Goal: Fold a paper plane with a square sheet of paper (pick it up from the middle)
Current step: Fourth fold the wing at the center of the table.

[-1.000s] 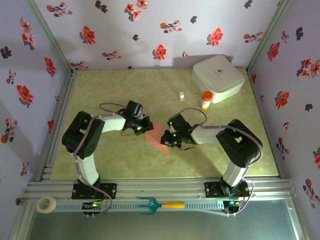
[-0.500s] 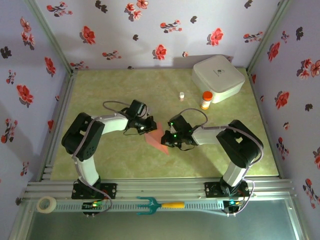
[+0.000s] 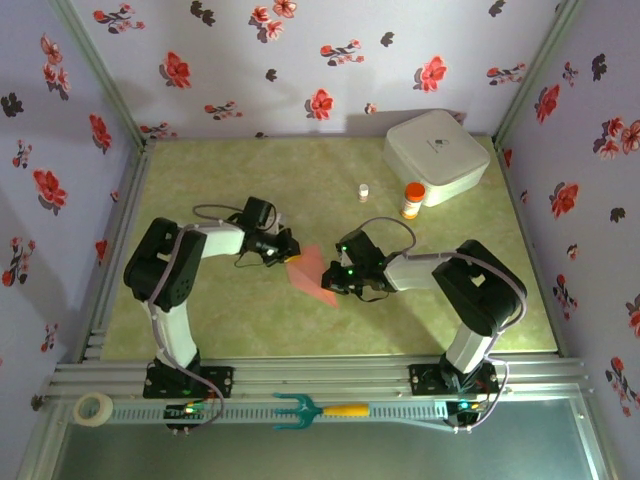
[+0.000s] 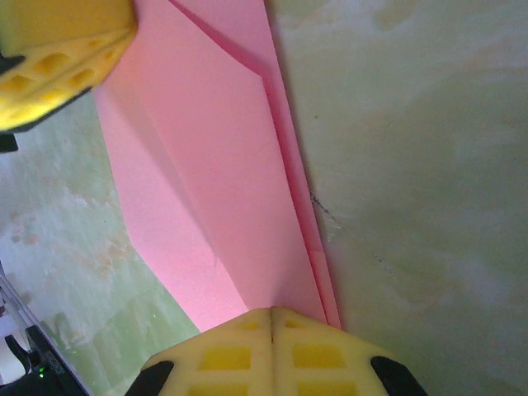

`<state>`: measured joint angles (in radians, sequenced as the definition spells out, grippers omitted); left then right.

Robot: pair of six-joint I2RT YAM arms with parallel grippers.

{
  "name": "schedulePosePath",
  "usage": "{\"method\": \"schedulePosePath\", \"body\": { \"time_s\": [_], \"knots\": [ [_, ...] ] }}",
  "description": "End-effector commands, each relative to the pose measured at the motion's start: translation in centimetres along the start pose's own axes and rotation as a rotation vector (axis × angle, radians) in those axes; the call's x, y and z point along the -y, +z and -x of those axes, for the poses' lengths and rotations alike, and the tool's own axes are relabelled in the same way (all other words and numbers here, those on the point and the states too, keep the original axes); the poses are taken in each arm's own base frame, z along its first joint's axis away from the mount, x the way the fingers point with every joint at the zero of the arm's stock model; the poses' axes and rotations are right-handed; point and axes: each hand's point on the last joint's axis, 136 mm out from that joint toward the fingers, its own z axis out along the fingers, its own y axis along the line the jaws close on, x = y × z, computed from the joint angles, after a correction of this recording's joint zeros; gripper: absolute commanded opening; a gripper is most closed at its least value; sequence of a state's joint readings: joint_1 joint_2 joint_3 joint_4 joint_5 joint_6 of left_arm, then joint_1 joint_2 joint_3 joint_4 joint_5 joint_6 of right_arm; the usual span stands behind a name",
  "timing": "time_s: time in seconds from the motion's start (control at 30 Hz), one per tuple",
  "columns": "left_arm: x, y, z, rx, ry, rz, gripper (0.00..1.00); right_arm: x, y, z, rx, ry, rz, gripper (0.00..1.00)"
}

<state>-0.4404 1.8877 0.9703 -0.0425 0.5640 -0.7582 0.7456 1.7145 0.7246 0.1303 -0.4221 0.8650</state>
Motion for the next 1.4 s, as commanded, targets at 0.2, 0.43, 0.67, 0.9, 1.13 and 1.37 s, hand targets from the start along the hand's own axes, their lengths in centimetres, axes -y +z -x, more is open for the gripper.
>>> {"method": "schedulePosePath", "body": {
  "time_s": [0.2, 0.43, 0.67, 0.9, 1.13, 1.37],
  "knots": [
    [-2.6, -2.3, 2.9, 0.071, -0.032, 0.109, 0.00, 5.3, 0.7, -3.3, -0.104, 0.086, -0.160, 0.00],
    [1.5, -5.0, 2.4, 0.132, 0.026, 0.050, 0.02, 5.0, 0.7, -3.2, -0.109, 0.081, -0.162, 0.00],
    [4.4, -3.1, -1.8, 0.074, 0.080, -0.053, 0.02, 4.7, 0.6, -2.8, -0.097, 0.083, -0.163, 0.00],
    [5.5, 0.0, -4.3, 0.010, 0.108, -0.064, 0.02, 4.8, 0.6, -2.8, -0.087, 0.089, -0.157, 0.01],
    [4.3, 2.2, -5.1, -0.026, 0.087, -0.038, 0.00, 4.9, 0.5, -3.0, -0.086, 0.087, -0.153, 0.01],
    [0.7, 3.5, -6.1, -0.049, 0.053, 0.043, 0.00, 4.4, 0.1, -2.9, -0.076, 0.088, -0.137, 0.01]
  ]
}}
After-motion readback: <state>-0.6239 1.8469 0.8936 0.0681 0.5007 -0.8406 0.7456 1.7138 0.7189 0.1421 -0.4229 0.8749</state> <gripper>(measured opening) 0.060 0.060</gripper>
